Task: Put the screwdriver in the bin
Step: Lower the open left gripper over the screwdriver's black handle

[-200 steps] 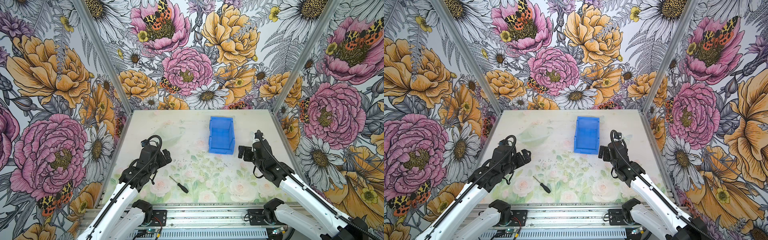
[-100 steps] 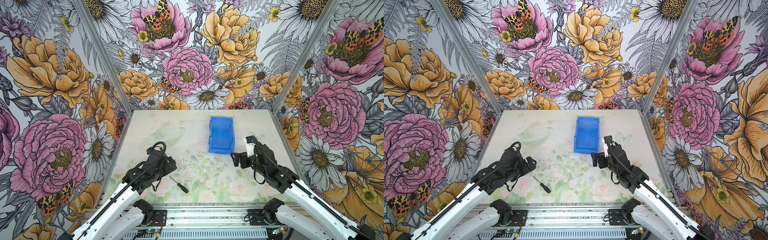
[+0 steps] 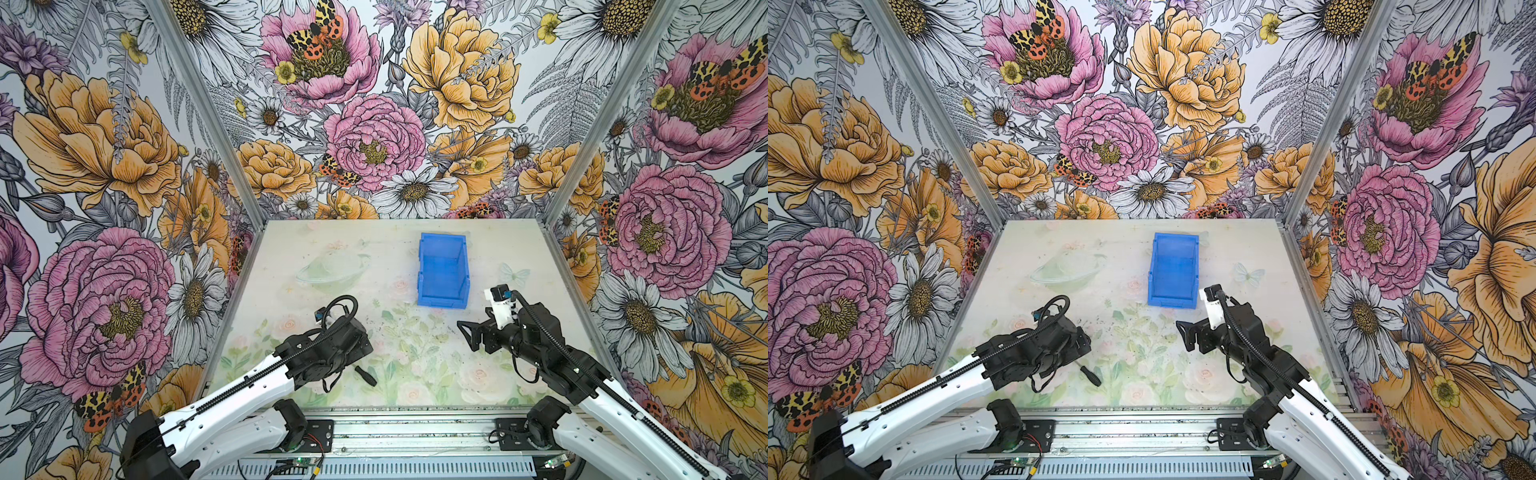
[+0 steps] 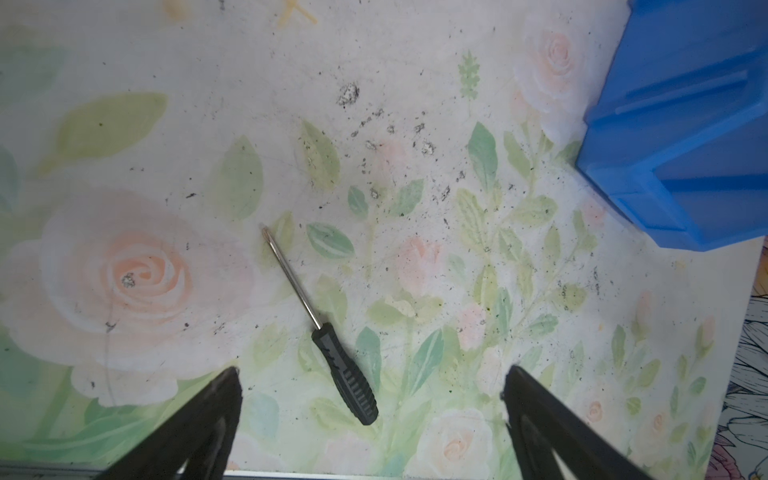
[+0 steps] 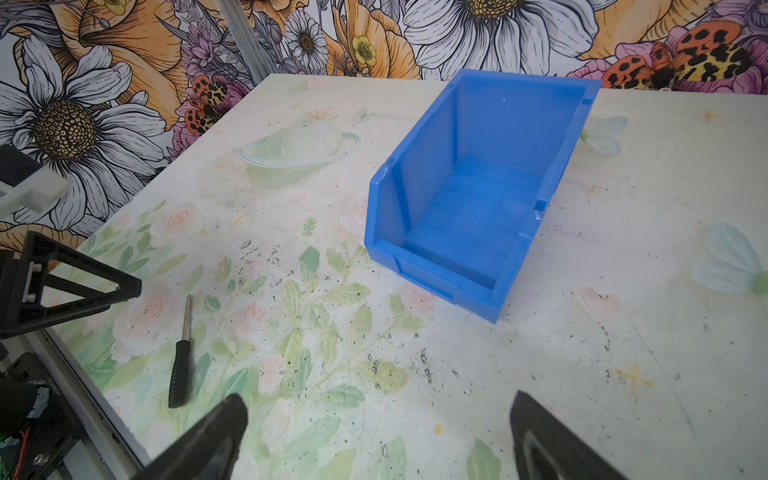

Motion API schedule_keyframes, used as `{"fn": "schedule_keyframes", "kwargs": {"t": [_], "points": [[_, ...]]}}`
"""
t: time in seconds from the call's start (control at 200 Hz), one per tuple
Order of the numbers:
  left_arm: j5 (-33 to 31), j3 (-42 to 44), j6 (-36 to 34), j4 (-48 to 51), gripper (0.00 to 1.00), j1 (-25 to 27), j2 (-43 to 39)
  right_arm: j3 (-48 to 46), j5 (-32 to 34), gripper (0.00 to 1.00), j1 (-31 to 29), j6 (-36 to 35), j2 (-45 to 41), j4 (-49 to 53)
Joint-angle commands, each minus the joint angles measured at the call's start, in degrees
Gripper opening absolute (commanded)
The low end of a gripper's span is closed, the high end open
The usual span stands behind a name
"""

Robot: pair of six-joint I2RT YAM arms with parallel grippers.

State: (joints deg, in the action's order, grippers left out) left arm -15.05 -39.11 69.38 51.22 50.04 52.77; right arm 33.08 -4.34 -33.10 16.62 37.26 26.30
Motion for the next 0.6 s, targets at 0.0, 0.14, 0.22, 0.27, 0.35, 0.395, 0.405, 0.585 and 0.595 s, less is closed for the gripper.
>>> {"fn": "schedule_keyframes", "kwargs": {"t": [0.0, 0.14, 0.22, 0.27, 0.35, 0.395, 0.405, 0.585, 0.595], "points": [[-2.86, 1.4, 6.3, 0.66, 0.98, 2.84, 1.07, -0.31, -1.59, 0.99, -0.72, 0.05, 0.63, -0.71], [-4.46, 1.98, 10.3, 0.54, 0.94, 5.22, 3.72, -0.82, -5.99, 0.99, -0.88, -0.83, -0.05, -2.91], [-4.55, 1.29, 10.75, 0.42, 0.92, 6.01, 5.96, -1.78, -8.77, 1.0, -0.92, -0.91, -0.01, -4.29], [-4.31, 0.87, 10.79, 0.53, 0.91, 6.46, 7.4, -2.08, -8.72, 0.99, -0.93, -0.98, 0.24, -4.47], [-4.19, 0.79, 12.13, 0.42, 0.88, 7.65, 8.93, -2.14, -8.04, 0.99, -0.91, -1.04, 0.71, -4.59], [-4.45, 0.84, 12.81, 0.36, 0.87, 8.21, 9.77, -2.19, -7.79, 0.99, -0.95, -0.89, 1.05, -4.71], [-4.46, 0.85, 12.97, 0.35, 0.87, 8.27, 9.91, -2.15, -7.79, 0.99, -0.92, -0.93, 1.06, -4.76], [-3.51, -0.65, 12.68, -1.46, 0.81, 9.28, 14.72, -2.15, -7.33, 0.99, -0.99, -0.89, 1.86, -4.67], [-3.43, -0.75, 12.74, -1.52, 0.8, 9.33, 15.08, -2.15, -7.39, 0.99, -0.99, -0.89, 1.9, -4.63]]}}
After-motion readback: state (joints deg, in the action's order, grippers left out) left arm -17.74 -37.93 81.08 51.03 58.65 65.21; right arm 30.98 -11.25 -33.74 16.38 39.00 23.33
